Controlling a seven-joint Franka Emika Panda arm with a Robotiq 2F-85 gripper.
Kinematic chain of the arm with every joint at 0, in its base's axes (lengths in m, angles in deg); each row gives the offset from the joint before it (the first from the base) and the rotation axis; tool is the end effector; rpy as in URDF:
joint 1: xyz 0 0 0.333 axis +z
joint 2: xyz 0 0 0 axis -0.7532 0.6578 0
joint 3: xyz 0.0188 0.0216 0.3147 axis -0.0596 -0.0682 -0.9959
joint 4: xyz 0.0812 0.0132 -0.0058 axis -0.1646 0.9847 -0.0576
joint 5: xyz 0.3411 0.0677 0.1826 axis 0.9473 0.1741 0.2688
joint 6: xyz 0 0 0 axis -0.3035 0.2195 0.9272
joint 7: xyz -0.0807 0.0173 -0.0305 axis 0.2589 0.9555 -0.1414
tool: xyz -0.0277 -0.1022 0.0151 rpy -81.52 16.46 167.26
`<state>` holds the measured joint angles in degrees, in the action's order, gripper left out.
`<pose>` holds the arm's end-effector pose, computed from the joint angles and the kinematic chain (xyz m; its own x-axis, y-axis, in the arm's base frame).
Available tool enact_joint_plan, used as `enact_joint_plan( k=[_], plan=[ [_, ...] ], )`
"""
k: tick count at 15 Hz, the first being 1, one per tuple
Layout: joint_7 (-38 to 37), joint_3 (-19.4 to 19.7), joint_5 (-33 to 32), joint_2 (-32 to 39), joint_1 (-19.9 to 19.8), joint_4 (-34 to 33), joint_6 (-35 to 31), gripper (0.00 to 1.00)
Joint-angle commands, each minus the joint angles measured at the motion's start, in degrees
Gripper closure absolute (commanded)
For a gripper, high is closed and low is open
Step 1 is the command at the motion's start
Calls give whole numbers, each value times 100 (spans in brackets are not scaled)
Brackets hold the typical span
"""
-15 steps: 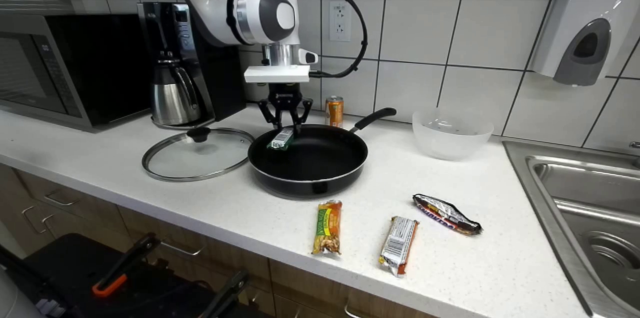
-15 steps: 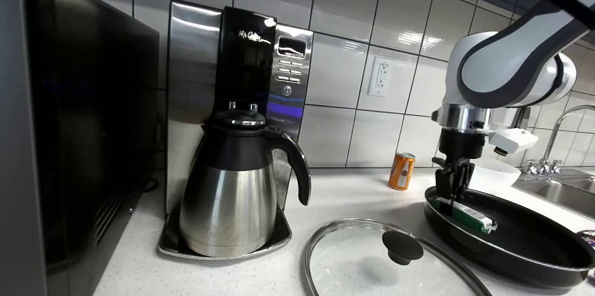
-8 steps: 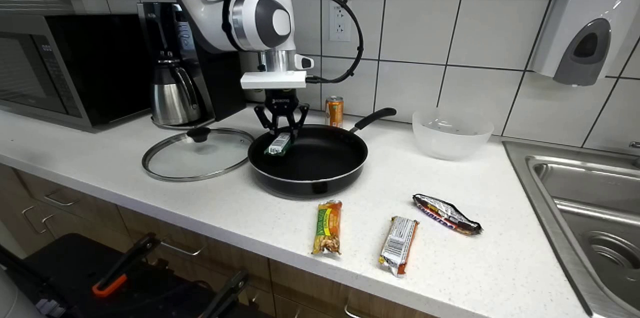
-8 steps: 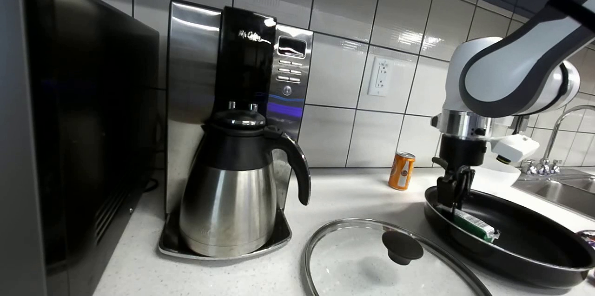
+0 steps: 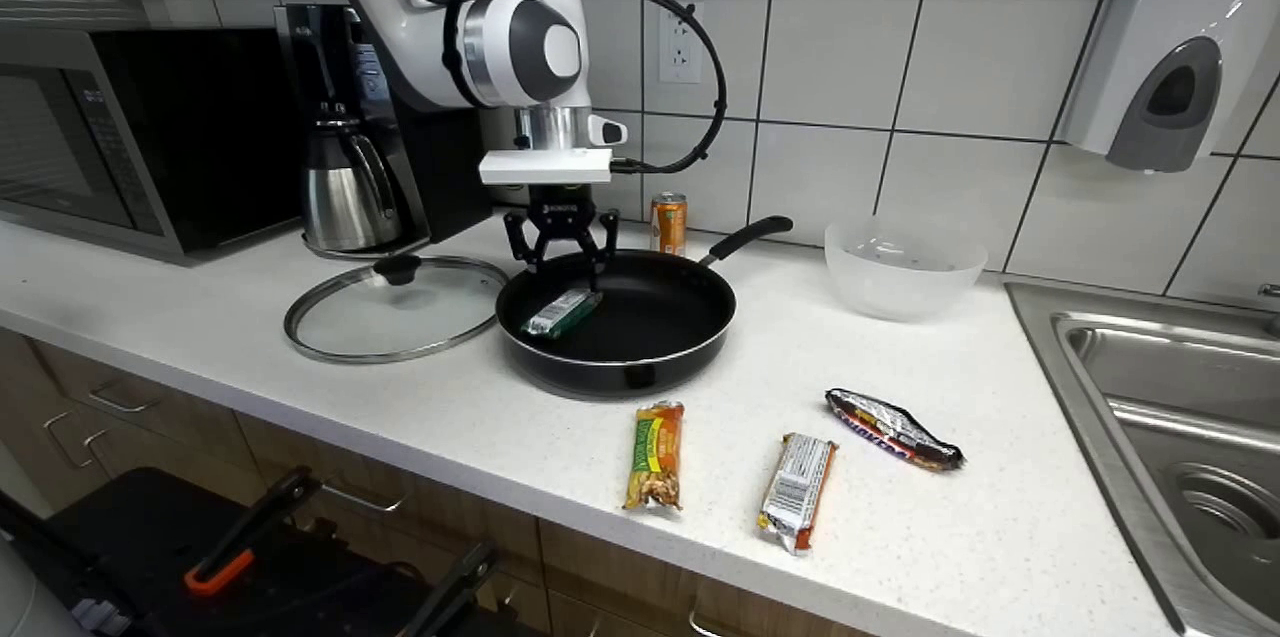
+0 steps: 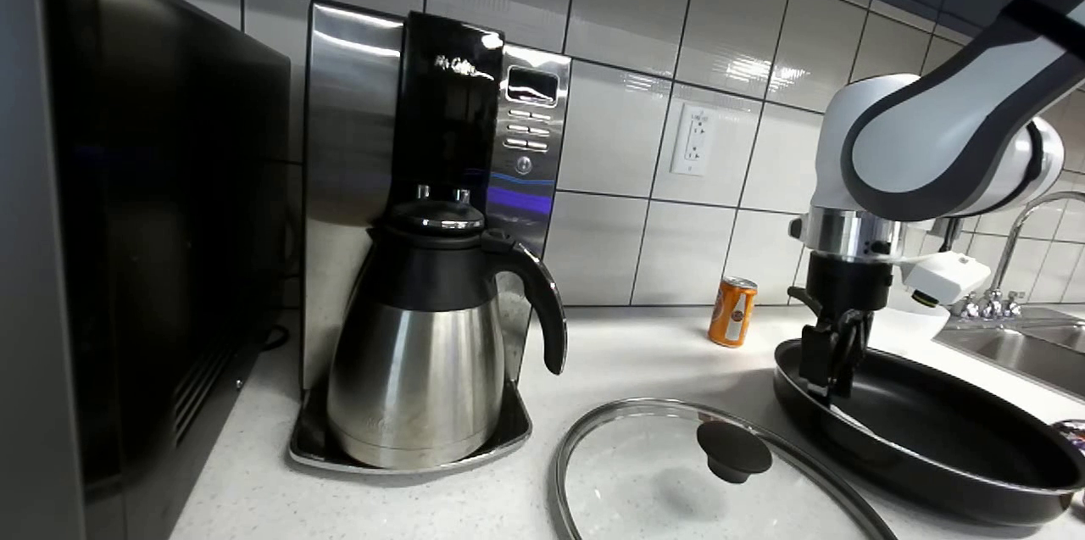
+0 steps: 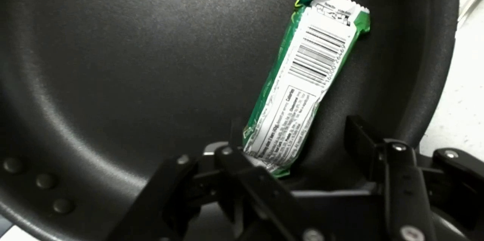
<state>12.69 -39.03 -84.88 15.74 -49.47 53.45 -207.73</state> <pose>0.5571 -0.0107 0.2183 0.9276 0.3570 -0.1098 0.3635 -0.9305 0.0453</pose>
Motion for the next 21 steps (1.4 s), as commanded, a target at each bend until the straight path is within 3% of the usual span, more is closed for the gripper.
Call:
enact_joint_plan(
  k=[1,11,21],
  plan=[
    [75,-46,-5,-313,-126,191,125,1],
    [564,10,183,-1193,-406,701,637,0],
    [453,475,15,-2104,-573,1557,628,0]
  ],
)
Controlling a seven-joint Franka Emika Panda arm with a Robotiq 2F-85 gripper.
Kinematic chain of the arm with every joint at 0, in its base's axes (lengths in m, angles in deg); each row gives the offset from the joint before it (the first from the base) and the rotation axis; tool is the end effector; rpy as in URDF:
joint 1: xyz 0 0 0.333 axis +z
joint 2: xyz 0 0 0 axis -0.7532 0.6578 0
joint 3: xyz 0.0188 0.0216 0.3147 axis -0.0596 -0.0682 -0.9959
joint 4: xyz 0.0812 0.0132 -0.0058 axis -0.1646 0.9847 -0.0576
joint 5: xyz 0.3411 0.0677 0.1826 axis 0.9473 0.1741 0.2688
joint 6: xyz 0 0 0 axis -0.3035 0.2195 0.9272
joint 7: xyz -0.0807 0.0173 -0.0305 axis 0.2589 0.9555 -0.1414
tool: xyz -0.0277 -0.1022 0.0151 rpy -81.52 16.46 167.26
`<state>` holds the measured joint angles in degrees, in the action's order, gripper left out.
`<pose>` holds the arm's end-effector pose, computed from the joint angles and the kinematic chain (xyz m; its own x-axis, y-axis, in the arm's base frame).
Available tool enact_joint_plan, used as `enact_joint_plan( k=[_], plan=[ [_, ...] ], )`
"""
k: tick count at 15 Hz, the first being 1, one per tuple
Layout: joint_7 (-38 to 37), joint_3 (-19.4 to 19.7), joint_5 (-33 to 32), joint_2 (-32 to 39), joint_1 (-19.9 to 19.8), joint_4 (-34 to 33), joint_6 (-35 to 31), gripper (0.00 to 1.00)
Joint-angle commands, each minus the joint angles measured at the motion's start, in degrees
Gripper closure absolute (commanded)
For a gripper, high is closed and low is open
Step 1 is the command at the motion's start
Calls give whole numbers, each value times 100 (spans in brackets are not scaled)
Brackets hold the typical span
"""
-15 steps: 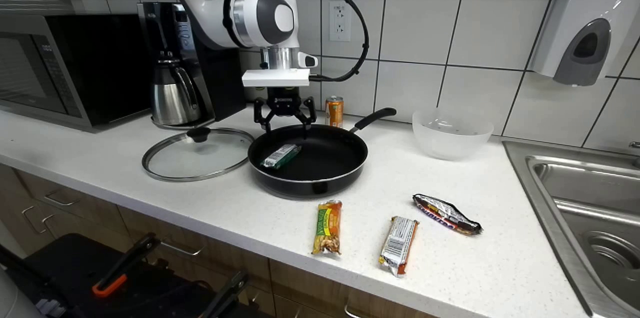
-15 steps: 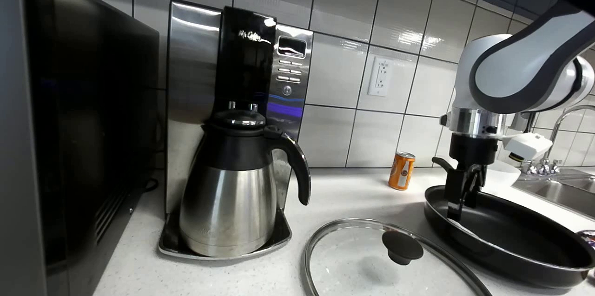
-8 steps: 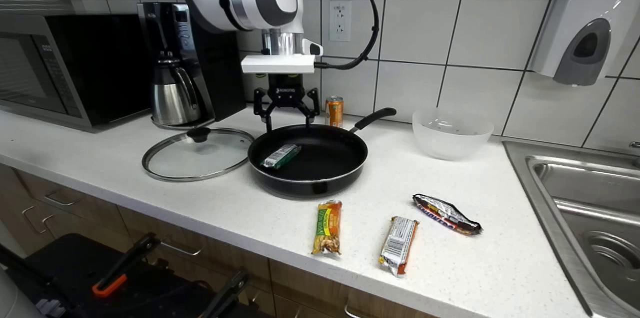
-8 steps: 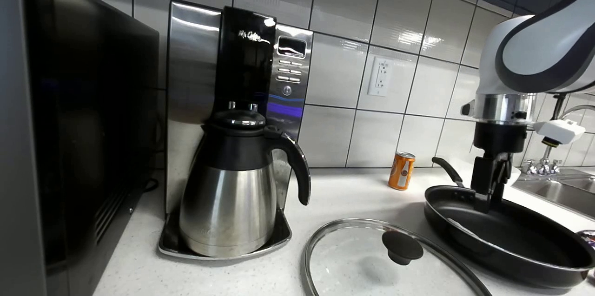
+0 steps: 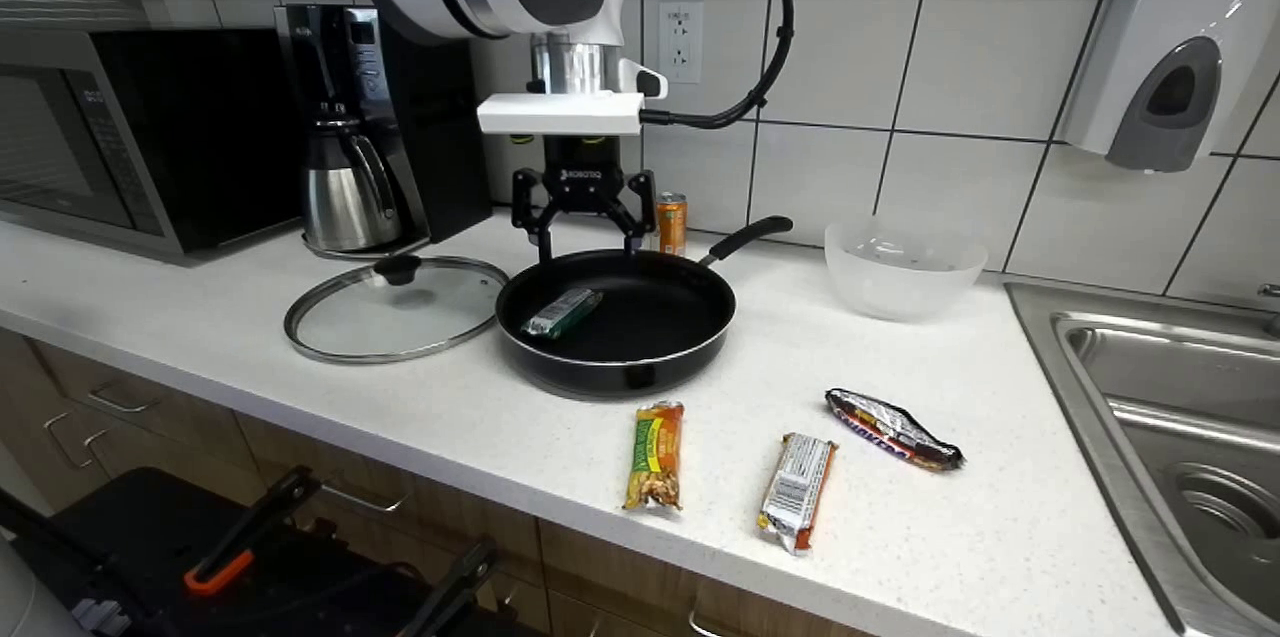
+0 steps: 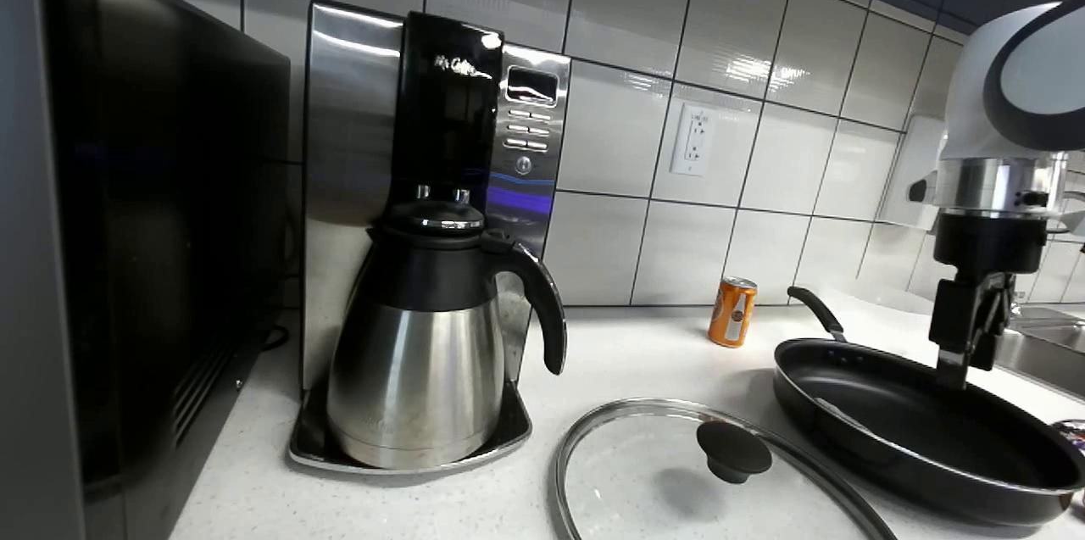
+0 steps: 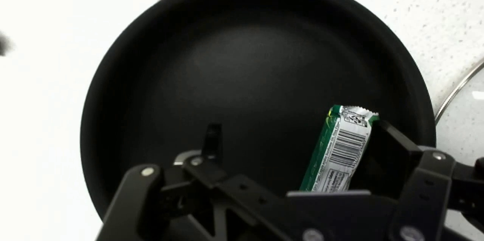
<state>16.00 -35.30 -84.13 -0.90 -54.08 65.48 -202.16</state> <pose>0.4848 -0.0822 0.2845 0.9578 0.2574 -0.1280 0.2638 -0.9639 0.0356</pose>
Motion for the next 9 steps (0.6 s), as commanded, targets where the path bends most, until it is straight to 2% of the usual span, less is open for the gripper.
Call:
enact_joint_plan(
  k=[1,9],
  plan=[
    [144,163,-76,-506,-138,432,61,0],
    [399,538,-381,-864,-319,981,54,0]
  ],
)
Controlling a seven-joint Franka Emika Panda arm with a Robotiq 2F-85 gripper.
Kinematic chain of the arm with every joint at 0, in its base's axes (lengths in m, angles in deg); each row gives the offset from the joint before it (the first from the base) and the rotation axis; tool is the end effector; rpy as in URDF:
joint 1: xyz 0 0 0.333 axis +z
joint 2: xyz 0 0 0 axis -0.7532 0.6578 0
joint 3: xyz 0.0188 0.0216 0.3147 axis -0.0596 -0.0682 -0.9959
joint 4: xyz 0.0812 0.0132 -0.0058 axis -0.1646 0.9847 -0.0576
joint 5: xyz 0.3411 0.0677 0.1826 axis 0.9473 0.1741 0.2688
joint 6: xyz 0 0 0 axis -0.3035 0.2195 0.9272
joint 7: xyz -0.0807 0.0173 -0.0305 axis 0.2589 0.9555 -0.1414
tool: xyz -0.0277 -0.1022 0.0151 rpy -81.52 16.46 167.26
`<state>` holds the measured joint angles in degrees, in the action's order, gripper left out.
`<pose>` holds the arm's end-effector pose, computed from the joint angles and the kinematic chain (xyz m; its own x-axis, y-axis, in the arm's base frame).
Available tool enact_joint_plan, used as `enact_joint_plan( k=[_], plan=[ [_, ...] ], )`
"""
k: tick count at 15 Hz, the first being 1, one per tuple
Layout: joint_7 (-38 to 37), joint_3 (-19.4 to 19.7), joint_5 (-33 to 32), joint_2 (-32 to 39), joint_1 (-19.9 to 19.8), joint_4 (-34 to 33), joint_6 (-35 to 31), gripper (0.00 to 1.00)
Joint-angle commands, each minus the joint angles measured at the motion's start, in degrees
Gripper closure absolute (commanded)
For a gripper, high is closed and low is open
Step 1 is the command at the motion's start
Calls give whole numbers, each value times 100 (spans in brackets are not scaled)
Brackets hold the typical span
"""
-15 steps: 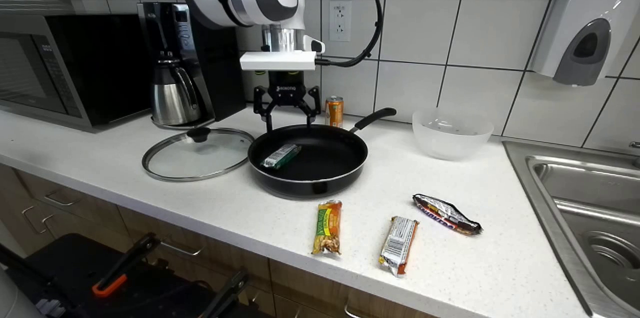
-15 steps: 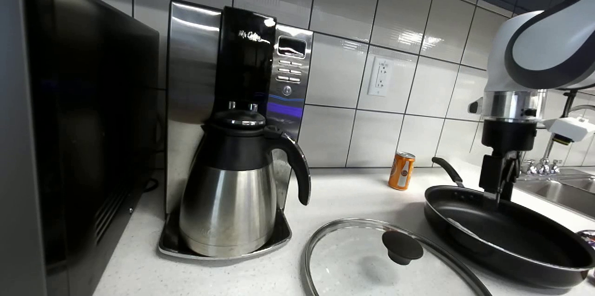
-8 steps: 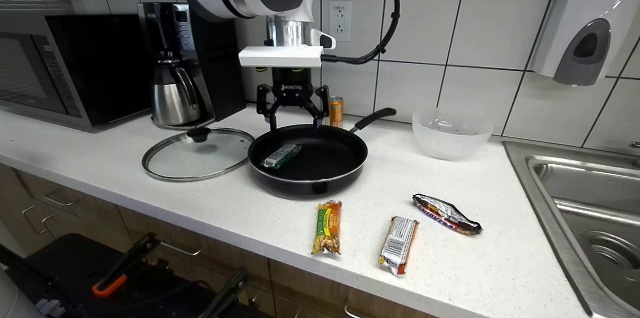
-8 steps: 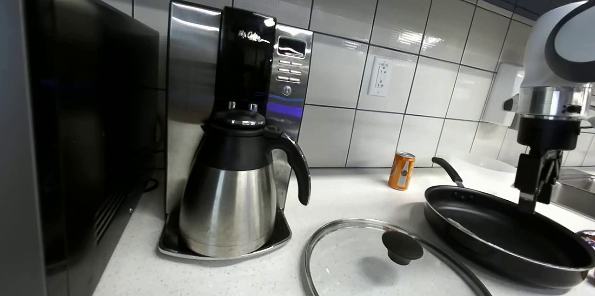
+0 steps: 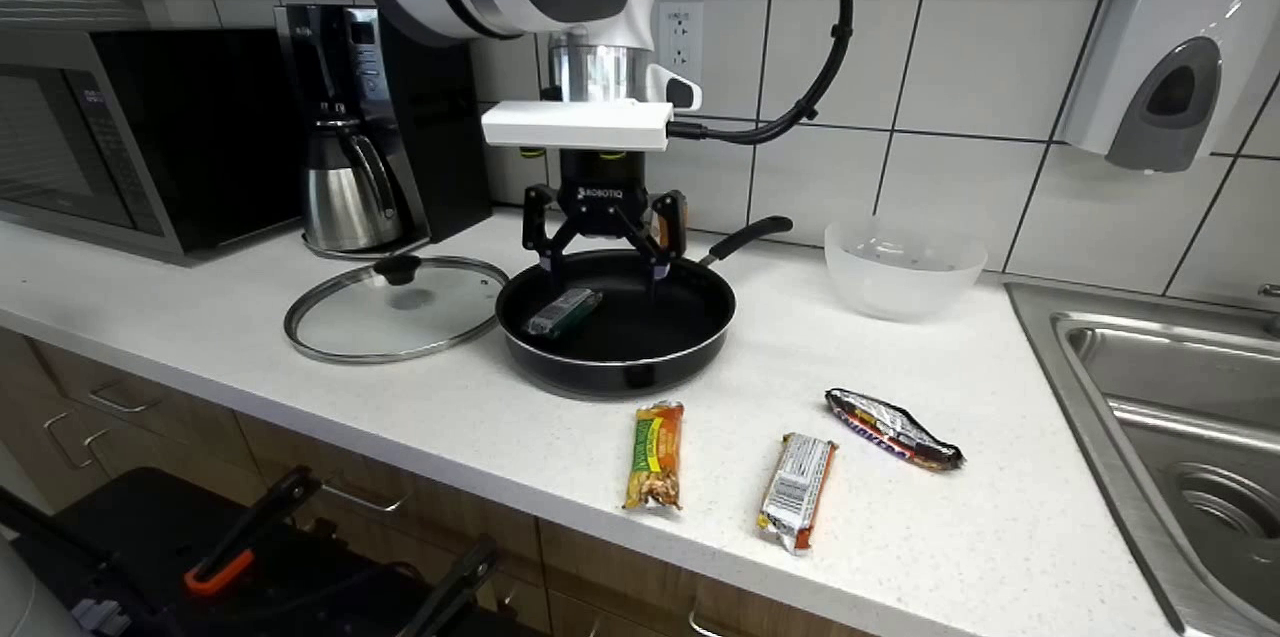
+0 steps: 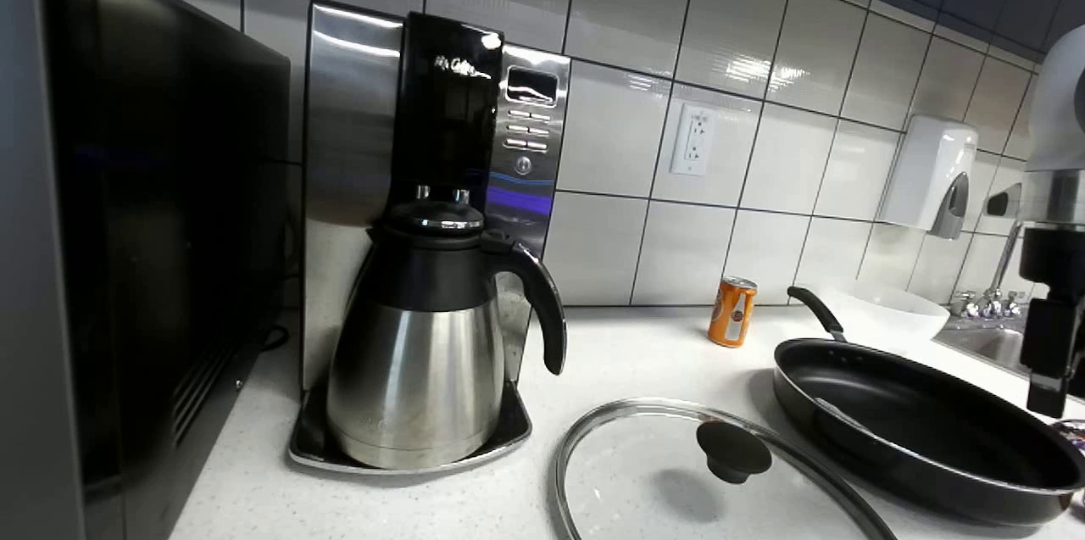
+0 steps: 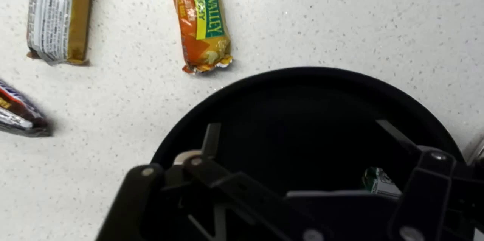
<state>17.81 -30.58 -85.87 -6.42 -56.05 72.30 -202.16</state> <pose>0.4350 -0.1276 0.2844 0.9681 0.1974 -0.1542 0.2043 -0.9784 0.0302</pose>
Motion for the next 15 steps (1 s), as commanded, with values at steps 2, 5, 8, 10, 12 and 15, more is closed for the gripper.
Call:
enact_joint_plan(
  k=[2,5,8,10,12,15],
  plan=[
    [205,128,-370,-352,-167,419,29,0],
    [182,215,-590,-349,-228,580,-42,0],
    [26,282,-719,-269,-276,693,-155,0],
    [-22,324,-793,-190,-318,746,-235,0],
    [-31,358,-874,-82,-363,775,-337,0],
    [-139,412,-1047,115,-415,777,-527,0]
  ],
)
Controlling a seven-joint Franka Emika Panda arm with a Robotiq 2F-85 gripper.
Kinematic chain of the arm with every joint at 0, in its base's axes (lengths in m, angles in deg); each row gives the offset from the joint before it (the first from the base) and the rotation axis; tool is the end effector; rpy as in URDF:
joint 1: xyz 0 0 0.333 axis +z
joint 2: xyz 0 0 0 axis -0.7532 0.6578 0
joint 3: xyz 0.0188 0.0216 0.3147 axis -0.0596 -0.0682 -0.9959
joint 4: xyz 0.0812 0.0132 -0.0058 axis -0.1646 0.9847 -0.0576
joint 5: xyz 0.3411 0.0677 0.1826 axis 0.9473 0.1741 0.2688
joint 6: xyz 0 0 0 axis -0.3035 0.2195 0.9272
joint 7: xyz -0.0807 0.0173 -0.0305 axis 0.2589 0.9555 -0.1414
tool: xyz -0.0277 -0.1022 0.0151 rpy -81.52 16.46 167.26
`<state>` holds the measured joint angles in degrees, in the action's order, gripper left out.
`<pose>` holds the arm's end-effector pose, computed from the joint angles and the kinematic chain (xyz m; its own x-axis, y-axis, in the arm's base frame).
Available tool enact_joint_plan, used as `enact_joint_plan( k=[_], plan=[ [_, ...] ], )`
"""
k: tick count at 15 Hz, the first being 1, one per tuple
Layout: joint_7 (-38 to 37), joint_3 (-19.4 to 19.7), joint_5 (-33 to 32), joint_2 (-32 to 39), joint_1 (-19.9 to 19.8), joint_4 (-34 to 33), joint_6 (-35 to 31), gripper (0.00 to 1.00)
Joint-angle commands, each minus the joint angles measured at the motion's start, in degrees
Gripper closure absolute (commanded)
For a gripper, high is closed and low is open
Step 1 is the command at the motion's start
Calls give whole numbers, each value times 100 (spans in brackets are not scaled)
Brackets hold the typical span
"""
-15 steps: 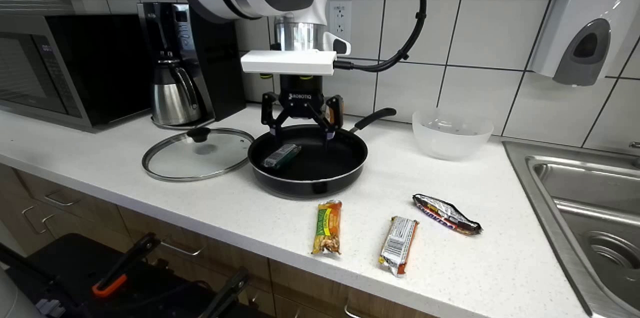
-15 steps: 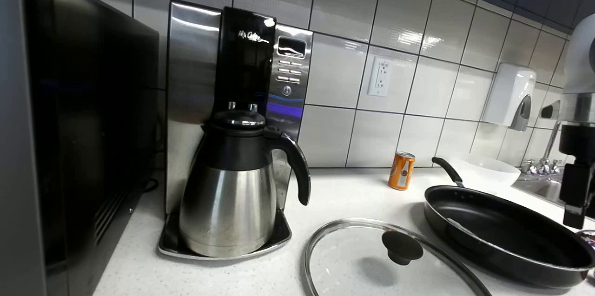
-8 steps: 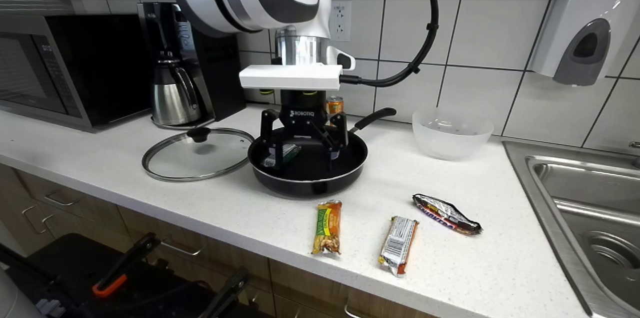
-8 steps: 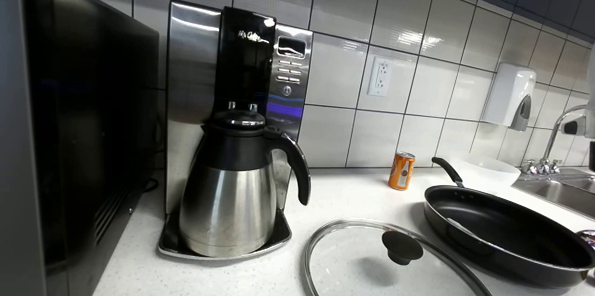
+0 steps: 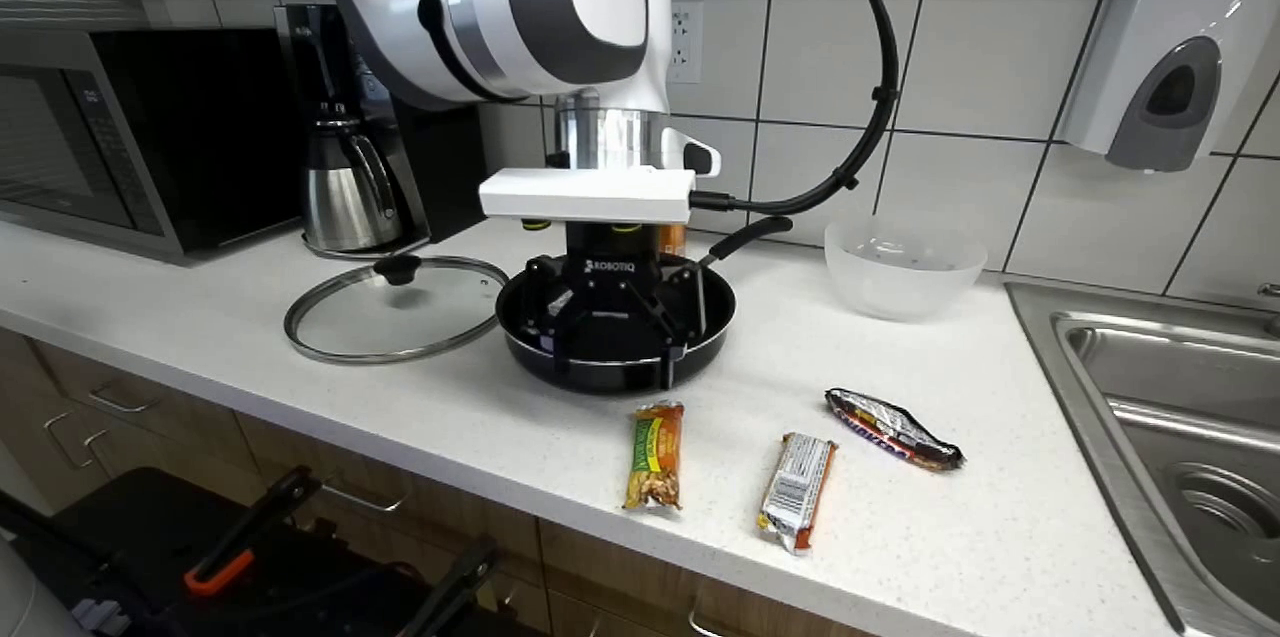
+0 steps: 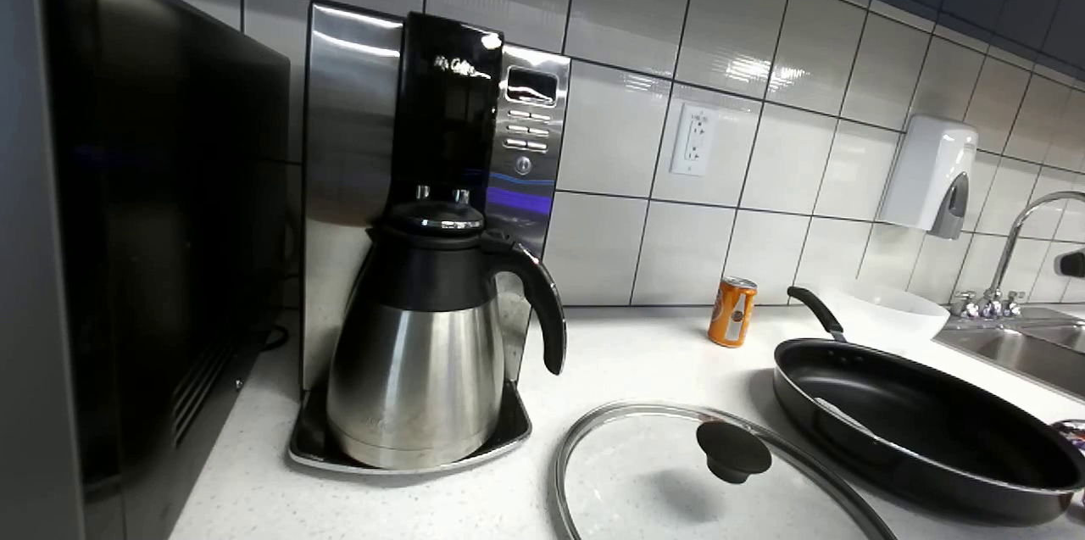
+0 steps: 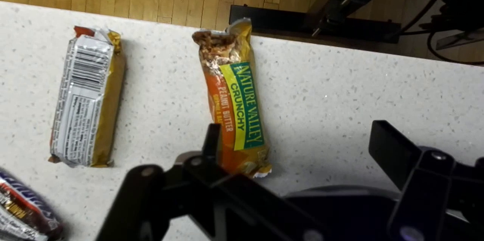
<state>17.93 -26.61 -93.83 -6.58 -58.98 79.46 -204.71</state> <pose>0.3772 -0.1624 0.2441 0.9480 0.1905 -0.2551 0.2093 -0.9766 0.0486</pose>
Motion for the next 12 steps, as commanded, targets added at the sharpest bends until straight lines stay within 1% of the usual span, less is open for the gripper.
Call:
enact_joint_plan(
  k=[1,7,12],
  plan=[
    [-180,35,-276,222,-146,47,-365,0],
    [-328,175,-463,838,-251,-135,-905,0],
    [-242,221,-353,1213,-302,-343,-1076,0]
  ],
)
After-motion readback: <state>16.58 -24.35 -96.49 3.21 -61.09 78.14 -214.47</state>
